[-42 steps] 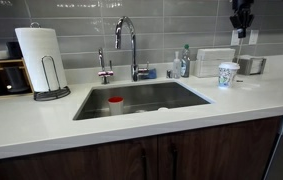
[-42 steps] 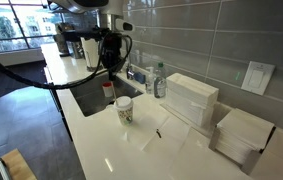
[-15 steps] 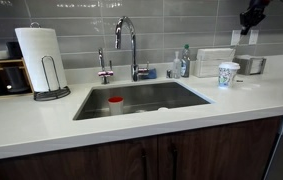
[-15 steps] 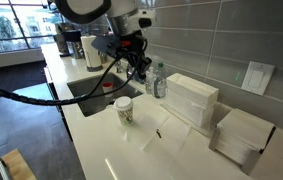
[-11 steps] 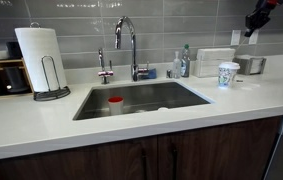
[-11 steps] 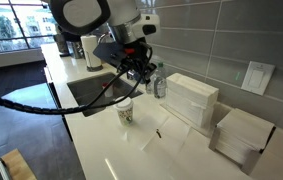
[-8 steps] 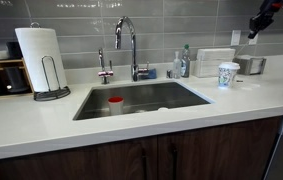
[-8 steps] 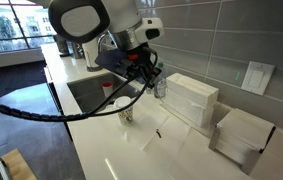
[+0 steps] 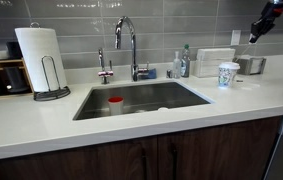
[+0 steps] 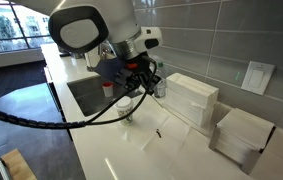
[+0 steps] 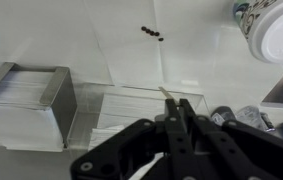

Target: Pull out the mixing stick from the top hole in the lid of the paper cup lid and put it on the white serviette on the kitchen counter

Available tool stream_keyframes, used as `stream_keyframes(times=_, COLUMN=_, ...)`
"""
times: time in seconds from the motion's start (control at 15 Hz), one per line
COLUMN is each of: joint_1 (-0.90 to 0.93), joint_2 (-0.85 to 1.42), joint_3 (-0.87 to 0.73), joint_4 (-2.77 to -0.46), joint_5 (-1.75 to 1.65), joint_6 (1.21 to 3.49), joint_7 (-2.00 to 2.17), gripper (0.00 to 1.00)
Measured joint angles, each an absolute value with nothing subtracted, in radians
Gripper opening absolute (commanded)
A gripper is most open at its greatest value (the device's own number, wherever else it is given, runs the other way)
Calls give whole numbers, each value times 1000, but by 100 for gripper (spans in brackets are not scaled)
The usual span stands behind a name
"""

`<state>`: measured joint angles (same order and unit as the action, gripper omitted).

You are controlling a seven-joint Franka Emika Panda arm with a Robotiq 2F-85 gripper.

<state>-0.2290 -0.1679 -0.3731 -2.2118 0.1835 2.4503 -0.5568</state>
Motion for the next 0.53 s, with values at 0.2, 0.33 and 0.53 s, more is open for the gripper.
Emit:
stream_keyframes(times=0.2, joint_1=-223, joint_2=-169, joint_3=-373, joint_4=-2219, joint_5=193, joint_6=2447, joint_7=-607, gripper=2)
stream_keyframes(times=0.33, joint_1=-222, joint_2=-171, joint_3=-378, joint_4=-2243, joint_5=235, joint_6=2447, joint_7=-694, gripper=2)
stream_keyframes(times=0.53, joint_1=-222, joint_2=-179, joint_3=-403, joint_4=-2291, joint_5=334, joint_6=2444, joint_7=-848, gripper=2)
